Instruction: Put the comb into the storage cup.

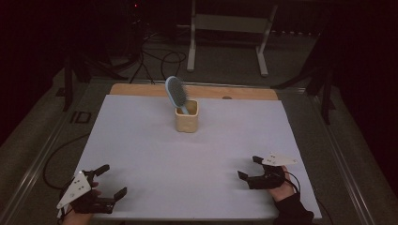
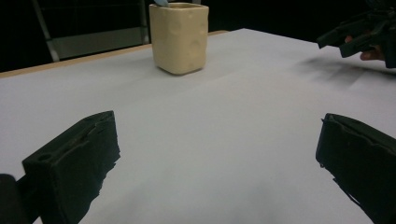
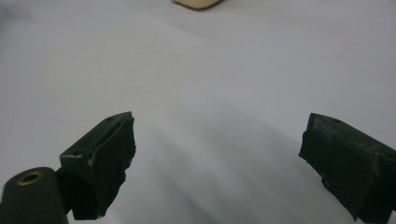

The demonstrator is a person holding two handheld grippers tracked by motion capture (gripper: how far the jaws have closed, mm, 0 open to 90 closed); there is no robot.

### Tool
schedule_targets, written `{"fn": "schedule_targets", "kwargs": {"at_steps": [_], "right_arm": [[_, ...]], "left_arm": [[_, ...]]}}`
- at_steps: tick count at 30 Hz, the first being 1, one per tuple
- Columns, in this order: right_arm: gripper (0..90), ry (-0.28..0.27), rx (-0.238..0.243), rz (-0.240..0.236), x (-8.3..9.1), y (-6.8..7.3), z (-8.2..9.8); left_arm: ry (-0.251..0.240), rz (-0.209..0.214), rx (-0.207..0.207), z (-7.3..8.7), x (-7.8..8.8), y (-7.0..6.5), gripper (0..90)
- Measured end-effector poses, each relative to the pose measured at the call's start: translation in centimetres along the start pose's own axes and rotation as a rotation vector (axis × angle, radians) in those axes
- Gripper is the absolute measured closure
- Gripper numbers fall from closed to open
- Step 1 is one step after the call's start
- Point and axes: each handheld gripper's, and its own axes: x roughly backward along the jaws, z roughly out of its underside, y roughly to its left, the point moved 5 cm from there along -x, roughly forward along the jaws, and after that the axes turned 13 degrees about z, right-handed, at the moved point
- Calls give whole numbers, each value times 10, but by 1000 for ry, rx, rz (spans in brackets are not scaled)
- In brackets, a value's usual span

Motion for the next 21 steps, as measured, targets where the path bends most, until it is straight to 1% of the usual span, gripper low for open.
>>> {"fn": "schedule_targets", "kwargs": {"at_steps": [2,6,8,10,15,21], "right_arm": [[96,-5,-3,10,4,-2,2],[96,-21,-38,21,12,-8,5],[96,-25,-48,29,14,-10,7],[96,-34,-47,34,16,-12,9],[96,-48,-56,50,12,-18,8],[96,-41,-61,43,9,-17,8]], "left_arm": [[2,0,2,0,0,0,0],[4,0,-1,0,-1,0,0],[4,-2,3,1,0,0,0],[3,-1,2,1,-1,1,0],[10,-1,-1,1,-1,1,0],[11,0,-3,1,-1,0,0]]}}
